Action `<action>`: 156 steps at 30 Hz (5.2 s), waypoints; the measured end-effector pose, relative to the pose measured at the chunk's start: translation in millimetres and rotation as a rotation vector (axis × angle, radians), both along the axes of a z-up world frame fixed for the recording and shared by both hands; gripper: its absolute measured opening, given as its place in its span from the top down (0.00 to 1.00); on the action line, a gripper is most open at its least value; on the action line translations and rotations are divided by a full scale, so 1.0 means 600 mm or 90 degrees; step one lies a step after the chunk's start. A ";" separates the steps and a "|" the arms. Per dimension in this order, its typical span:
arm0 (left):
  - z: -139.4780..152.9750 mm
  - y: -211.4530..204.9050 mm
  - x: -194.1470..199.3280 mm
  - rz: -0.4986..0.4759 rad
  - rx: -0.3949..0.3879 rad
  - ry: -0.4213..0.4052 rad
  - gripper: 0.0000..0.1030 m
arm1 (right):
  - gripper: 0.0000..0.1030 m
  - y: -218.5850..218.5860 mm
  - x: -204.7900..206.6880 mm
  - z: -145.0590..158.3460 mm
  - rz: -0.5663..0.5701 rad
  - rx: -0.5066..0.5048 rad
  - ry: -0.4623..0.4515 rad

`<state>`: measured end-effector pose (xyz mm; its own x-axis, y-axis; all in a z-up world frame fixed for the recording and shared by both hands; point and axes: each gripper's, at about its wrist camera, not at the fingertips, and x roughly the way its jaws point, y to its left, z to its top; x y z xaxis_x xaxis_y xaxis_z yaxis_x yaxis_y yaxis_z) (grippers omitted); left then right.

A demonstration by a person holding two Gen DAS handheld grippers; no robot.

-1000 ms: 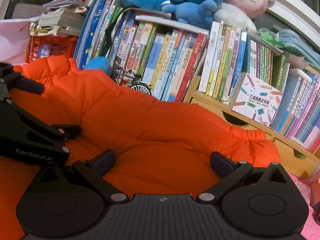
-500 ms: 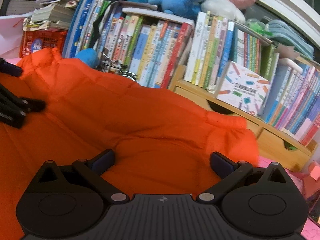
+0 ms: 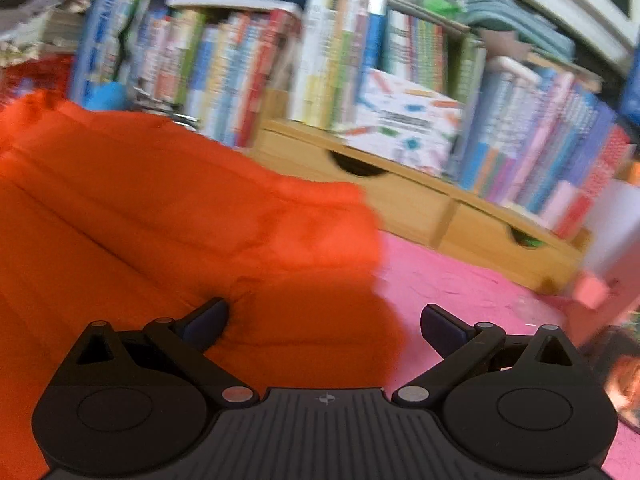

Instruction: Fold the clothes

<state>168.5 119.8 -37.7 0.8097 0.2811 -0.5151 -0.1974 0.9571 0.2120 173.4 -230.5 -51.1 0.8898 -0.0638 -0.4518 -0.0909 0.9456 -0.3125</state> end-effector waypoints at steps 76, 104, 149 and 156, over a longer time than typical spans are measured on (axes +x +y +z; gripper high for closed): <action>0.011 -0.120 0.086 -0.063 0.068 -0.022 0.00 | 0.00 0.184 0.121 0.025 0.056 0.022 -0.020; 0.013 -0.018 0.086 0.003 -0.035 0.017 0.00 | 0.00 0.126 0.123 0.022 0.033 0.020 -0.003; -0.004 0.017 0.091 0.019 -0.118 0.046 0.00 | 0.01 0.251 0.115 0.041 0.043 -0.026 -0.004; -0.004 0.017 0.092 0.017 -0.124 0.046 0.00 | 0.01 0.127 0.126 0.027 -0.055 -0.039 -0.008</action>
